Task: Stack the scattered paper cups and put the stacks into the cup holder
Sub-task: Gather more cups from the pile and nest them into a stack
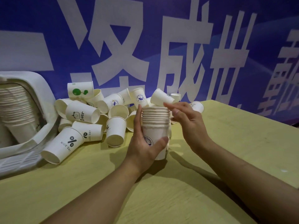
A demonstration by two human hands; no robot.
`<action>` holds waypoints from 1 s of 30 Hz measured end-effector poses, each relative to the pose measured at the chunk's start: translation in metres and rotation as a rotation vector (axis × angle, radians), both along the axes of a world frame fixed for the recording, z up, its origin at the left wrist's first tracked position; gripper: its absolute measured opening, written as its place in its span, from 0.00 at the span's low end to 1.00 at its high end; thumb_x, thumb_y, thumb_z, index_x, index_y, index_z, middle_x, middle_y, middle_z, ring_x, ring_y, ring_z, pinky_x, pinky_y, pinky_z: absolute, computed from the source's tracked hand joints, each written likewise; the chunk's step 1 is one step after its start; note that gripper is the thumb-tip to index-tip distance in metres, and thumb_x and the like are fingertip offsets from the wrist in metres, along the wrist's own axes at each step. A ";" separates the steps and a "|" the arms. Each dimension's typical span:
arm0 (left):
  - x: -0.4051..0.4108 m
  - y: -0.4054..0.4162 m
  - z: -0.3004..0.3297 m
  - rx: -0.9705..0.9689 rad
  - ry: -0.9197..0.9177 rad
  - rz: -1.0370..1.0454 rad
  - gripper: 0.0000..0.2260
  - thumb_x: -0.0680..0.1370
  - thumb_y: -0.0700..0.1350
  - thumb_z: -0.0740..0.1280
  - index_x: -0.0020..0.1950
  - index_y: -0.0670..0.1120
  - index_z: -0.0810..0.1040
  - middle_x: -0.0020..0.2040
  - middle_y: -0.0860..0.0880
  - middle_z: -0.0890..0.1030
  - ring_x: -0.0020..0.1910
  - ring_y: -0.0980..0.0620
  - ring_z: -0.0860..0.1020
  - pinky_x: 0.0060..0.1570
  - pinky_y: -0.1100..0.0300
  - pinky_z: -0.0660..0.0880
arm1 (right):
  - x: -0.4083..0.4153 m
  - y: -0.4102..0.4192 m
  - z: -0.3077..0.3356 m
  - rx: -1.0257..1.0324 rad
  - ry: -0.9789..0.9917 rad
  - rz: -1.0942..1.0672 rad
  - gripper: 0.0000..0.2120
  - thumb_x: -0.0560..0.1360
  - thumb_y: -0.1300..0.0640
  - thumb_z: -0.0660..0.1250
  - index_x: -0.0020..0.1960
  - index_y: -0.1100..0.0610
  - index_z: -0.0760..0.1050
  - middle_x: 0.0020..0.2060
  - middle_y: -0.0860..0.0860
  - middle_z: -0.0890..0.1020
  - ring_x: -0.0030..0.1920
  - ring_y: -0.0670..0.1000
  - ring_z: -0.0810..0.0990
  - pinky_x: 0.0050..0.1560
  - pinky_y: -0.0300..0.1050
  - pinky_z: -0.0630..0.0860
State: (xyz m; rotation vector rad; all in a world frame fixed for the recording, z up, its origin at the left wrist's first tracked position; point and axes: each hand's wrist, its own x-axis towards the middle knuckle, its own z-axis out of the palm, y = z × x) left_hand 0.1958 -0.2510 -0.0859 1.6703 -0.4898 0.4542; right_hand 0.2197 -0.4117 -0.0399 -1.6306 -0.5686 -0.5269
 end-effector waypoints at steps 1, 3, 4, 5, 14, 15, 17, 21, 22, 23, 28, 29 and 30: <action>0.000 0.001 0.001 -0.014 -0.006 0.013 0.49 0.66 0.61 0.74 0.78 0.69 0.44 0.73 0.63 0.65 0.64 0.66 0.73 0.52 0.70 0.76 | 0.000 0.001 -0.002 -0.028 -0.003 0.009 0.12 0.77 0.49 0.62 0.58 0.41 0.80 0.54 0.52 0.77 0.56 0.46 0.77 0.56 0.41 0.77; 0.000 0.001 0.001 -0.039 -0.017 0.022 0.49 0.67 0.59 0.74 0.79 0.67 0.46 0.71 0.69 0.64 0.64 0.70 0.72 0.52 0.73 0.74 | 0.004 0.001 -0.005 -0.076 -0.014 -0.034 0.12 0.80 0.52 0.62 0.60 0.41 0.77 0.55 0.51 0.77 0.54 0.40 0.76 0.52 0.32 0.76; 0.000 0.001 0.002 -0.048 -0.018 0.021 0.49 0.67 0.58 0.74 0.79 0.66 0.47 0.70 0.71 0.64 0.63 0.71 0.72 0.52 0.74 0.73 | 0.008 -0.002 -0.005 -0.087 -0.023 -0.098 0.12 0.81 0.54 0.63 0.61 0.41 0.76 0.55 0.49 0.76 0.53 0.38 0.76 0.50 0.30 0.75; 0.000 0.000 0.002 -0.055 -0.018 0.016 0.49 0.67 0.56 0.74 0.79 0.66 0.47 0.70 0.71 0.64 0.63 0.71 0.72 0.52 0.75 0.73 | 0.017 -0.008 -0.006 -0.088 -0.029 -0.198 0.13 0.81 0.56 0.63 0.63 0.42 0.75 0.55 0.48 0.75 0.51 0.38 0.76 0.49 0.31 0.75; 0.003 -0.002 -0.001 -0.001 -0.009 -0.055 0.46 0.66 0.57 0.74 0.74 0.73 0.50 0.65 0.76 0.70 0.63 0.67 0.75 0.53 0.73 0.73 | 0.124 -0.100 -0.020 -0.350 0.407 -0.934 0.34 0.76 0.42 0.68 0.77 0.47 0.57 0.75 0.56 0.61 0.72 0.61 0.62 0.68 0.59 0.67; 0.003 -0.002 -0.002 -0.003 -0.010 -0.053 0.46 0.65 0.57 0.75 0.74 0.74 0.50 0.65 0.74 0.71 0.63 0.66 0.75 0.53 0.73 0.74 | 0.130 -0.107 -0.025 -0.324 0.435 -0.933 0.37 0.76 0.40 0.68 0.78 0.46 0.55 0.76 0.56 0.59 0.73 0.62 0.61 0.68 0.60 0.66; 0.005 -0.002 -0.002 -0.005 -0.012 -0.057 0.46 0.65 0.57 0.74 0.74 0.74 0.50 0.64 0.74 0.72 0.62 0.66 0.76 0.54 0.72 0.74 | 0.137 -0.118 -0.029 -0.285 0.491 -0.908 0.40 0.75 0.37 0.67 0.79 0.46 0.52 0.77 0.57 0.57 0.74 0.63 0.59 0.69 0.62 0.65; 0.005 -0.002 -0.003 0.002 -0.018 -0.048 0.46 0.65 0.57 0.75 0.75 0.72 0.50 0.65 0.75 0.71 0.63 0.67 0.75 0.55 0.73 0.72 | 0.143 -0.128 -0.033 -0.296 0.557 -0.860 0.43 0.73 0.32 0.66 0.80 0.46 0.50 0.77 0.57 0.56 0.75 0.64 0.58 0.70 0.64 0.63; 0.005 -0.002 -0.003 0.007 -0.020 -0.047 0.46 0.65 0.57 0.75 0.76 0.71 0.50 0.65 0.74 0.71 0.63 0.66 0.75 0.55 0.73 0.72 | 0.143 -0.128 -0.033 -0.331 0.572 -0.846 0.44 0.72 0.32 0.66 0.80 0.46 0.51 0.77 0.57 0.56 0.75 0.64 0.58 0.70 0.64 0.62; 0.005 -0.002 -0.004 0.011 -0.022 -0.050 0.47 0.65 0.57 0.75 0.76 0.71 0.50 0.66 0.73 0.71 0.63 0.66 0.75 0.55 0.73 0.72 | 0.143 -0.128 -0.034 -0.370 0.585 -0.829 0.43 0.72 0.31 0.67 0.79 0.46 0.52 0.77 0.57 0.57 0.74 0.64 0.59 0.70 0.63 0.62; 0.002 -0.002 -0.003 0.024 -0.030 -0.061 0.46 0.66 0.57 0.75 0.76 0.72 0.50 0.66 0.72 0.71 0.64 0.65 0.75 0.57 0.71 0.73 | 0.146 -0.125 -0.035 -0.406 0.599 -0.792 0.37 0.72 0.36 0.71 0.74 0.47 0.60 0.71 0.56 0.65 0.69 0.60 0.65 0.66 0.56 0.68; 0.002 -0.002 -0.003 0.027 -0.030 -0.063 0.46 0.66 0.57 0.75 0.76 0.72 0.50 0.66 0.73 0.71 0.64 0.65 0.75 0.57 0.71 0.73 | 0.147 -0.125 -0.035 -0.378 0.595 -0.789 0.37 0.72 0.38 0.71 0.73 0.48 0.60 0.70 0.55 0.67 0.67 0.59 0.67 0.66 0.56 0.70; 0.002 -0.003 -0.003 0.025 -0.027 -0.066 0.46 0.66 0.57 0.75 0.76 0.72 0.50 0.66 0.73 0.71 0.64 0.65 0.75 0.57 0.71 0.73 | 0.148 -0.126 -0.035 -0.348 0.584 -0.783 0.37 0.72 0.39 0.71 0.73 0.49 0.59 0.69 0.55 0.68 0.66 0.59 0.68 0.64 0.56 0.72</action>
